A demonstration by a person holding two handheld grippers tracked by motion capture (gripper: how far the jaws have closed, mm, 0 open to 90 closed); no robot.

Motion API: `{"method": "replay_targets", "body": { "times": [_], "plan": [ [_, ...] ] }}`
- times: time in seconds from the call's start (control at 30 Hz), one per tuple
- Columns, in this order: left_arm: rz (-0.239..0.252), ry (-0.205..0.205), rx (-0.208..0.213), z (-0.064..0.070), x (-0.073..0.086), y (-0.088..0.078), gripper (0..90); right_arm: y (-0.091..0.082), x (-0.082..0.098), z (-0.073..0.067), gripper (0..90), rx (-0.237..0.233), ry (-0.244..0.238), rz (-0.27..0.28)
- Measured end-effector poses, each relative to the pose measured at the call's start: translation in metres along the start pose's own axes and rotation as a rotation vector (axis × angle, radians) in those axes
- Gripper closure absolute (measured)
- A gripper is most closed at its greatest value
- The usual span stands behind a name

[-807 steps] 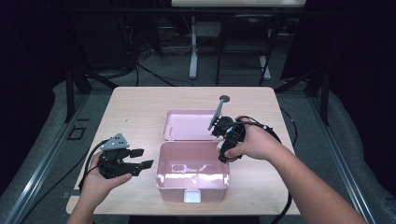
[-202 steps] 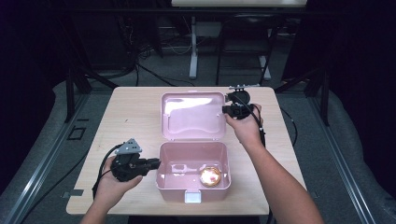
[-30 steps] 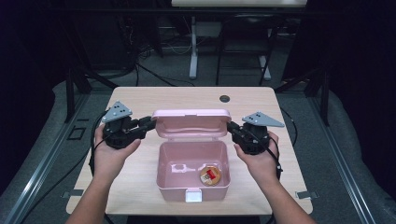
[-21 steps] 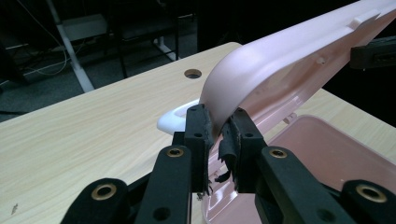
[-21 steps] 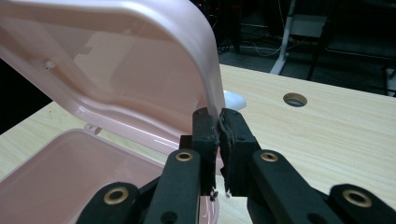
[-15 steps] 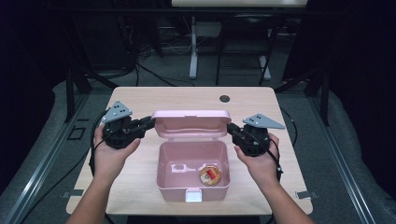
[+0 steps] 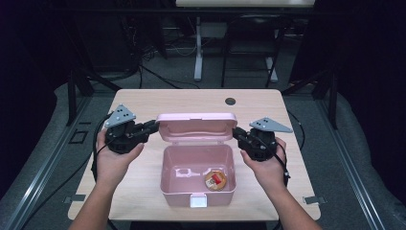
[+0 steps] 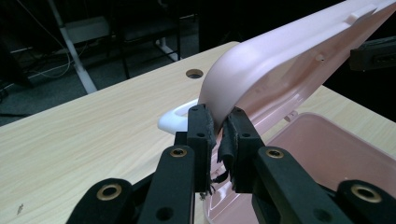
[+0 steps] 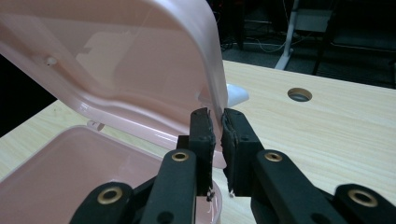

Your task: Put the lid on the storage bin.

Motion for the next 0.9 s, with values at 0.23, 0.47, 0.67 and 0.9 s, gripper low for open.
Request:
{"method": "replay_targets", "body": {
  "times": [0.23,0.47,0.67,0.9],
  "plan": [
    [0.0,0.004,0.0,0.002,0.001,-0.002,82.2,-0.004,-0.012,-0.005,81.6,-0.012,-0.008,0.027],
    [0.005,0.002,0.007,0.0,0.002,-0.001,82.4,-0.007,-0.014,-0.008,82.1,-0.005,-0.024,0.038],
    [0.008,-0.002,0.013,-0.001,0.001,0.0,82.6,-0.009,-0.013,-0.01,82.3,0.007,-0.038,0.042],
    [0.001,0.001,0.009,-0.001,-0.001,0.003,83.0,-0.011,-0.012,-0.009,82.3,0.011,-0.038,0.042]
  ]
}}
Point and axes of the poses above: each handheld gripper's, and its own axes: y roughly forward along the jaws, x roughly out of its underside, z roughly to its right, the point moved 3 cm from there along y, roughly forward along the jaws, and after that the axes turned 13 degrees about y, right-handed, at the moved point
